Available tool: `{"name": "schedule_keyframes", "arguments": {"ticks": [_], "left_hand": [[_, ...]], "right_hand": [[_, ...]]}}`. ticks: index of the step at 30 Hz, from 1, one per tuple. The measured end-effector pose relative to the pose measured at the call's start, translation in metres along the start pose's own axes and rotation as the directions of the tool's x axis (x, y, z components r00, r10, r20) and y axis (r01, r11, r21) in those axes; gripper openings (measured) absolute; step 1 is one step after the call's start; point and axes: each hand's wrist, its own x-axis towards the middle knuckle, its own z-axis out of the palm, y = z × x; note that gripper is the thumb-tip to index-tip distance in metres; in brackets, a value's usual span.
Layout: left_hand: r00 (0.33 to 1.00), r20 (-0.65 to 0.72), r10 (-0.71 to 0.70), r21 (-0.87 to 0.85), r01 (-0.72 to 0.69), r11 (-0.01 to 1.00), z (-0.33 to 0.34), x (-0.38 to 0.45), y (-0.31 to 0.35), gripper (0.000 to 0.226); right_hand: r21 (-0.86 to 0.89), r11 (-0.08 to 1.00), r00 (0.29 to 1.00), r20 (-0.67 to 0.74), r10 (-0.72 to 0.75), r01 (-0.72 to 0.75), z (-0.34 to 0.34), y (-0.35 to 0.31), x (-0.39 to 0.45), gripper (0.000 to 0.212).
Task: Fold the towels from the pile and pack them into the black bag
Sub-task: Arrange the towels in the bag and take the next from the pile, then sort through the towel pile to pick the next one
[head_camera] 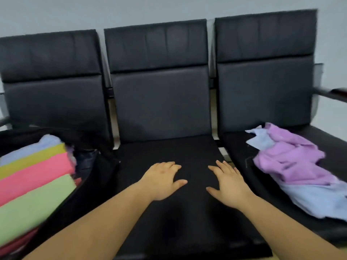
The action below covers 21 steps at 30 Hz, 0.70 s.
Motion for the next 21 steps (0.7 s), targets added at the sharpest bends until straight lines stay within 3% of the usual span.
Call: {"name": "schedule_keyframes", "arguments": {"ticks": [4,7,14,17,21], "left_hand": [[0.992,0.013,0.124,-0.105,-0.122,0.987,0.012,0.049,0.077,0.063],[0.975,0.015,0.221,-0.174,-0.215,0.961,0.018,0.077,0.125,0.061],[0.955,-0.105,0.279,-0.31,-0.298,0.903,0.019,0.137,0.201,0.054],[0.97,-0.107,0.219,-0.485,-0.243,0.84,0.028,0.163,0.216,0.064],[0.994,-0.042,0.098,-0.679,-0.101,0.727,0.043,0.192,0.222,0.08]], "right_hand": [[0.14,0.962,0.95,-0.176,0.258,-0.235,-0.028,0.082,-0.023,0.071],[0.263,0.917,0.868,-0.323,0.376,-0.3,-0.045,0.124,-0.035,0.061],[0.332,0.804,0.784,-0.231,0.577,-0.494,-0.062,0.197,-0.052,0.068],[0.391,0.744,0.743,-0.19,0.641,-0.542,-0.061,0.207,-0.051,0.071],[0.438,0.709,0.684,-0.247,0.686,-0.553,-0.063,0.206,-0.042,0.07]]}}
